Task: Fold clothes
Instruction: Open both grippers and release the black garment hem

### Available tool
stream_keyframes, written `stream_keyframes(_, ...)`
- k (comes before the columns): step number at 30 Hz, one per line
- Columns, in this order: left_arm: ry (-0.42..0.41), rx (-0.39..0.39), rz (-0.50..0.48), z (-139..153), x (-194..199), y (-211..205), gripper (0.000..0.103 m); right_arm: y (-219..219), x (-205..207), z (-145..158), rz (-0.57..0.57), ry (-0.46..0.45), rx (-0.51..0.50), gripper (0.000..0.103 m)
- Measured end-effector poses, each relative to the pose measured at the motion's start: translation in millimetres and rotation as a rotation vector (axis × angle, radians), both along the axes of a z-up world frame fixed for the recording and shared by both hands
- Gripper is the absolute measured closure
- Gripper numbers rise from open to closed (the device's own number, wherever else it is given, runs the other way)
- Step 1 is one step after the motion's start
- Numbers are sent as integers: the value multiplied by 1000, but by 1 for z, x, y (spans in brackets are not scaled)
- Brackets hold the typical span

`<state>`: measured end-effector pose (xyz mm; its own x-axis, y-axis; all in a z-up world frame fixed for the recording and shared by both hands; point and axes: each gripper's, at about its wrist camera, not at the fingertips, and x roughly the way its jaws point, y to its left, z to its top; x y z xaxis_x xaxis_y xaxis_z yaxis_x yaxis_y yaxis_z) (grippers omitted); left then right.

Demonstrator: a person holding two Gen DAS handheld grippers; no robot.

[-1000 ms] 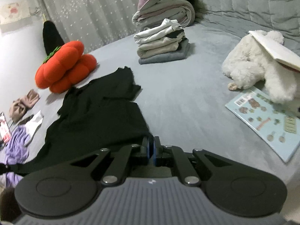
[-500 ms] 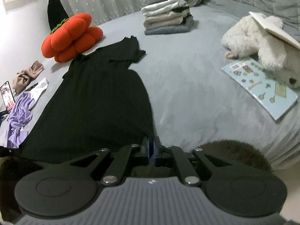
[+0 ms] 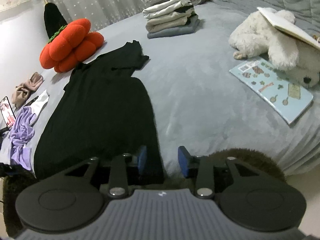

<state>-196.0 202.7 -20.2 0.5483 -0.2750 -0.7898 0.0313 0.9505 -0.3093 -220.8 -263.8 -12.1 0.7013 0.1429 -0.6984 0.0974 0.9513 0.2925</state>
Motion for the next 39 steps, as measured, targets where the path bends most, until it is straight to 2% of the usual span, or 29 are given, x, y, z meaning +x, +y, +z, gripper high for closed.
stream_keyframes(10, -36, -23, -30, 12, 48, -11, 45, 0, 33, 7, -5, 12, -50, 61)
stream_keyframes(19, -36, -40, -22, 11, 122, -28, 43, -1, 92, 9, -27, 22, -52, 60)
stream_keyframes(29, -9, -62, 10, 0, 197, -45, 43, 7, 169, -3, -14, 48, -19, 59)
stream_keyframes(34, -42, -76, -12, -6, 221, -63, 43, 16, 204, -9, 11, 57, 2, 59)
stream_keyframes(39, -117, -98, -33, -20, 239, -84, 43, 31, 232, -15, 48, 45, -7, 59)
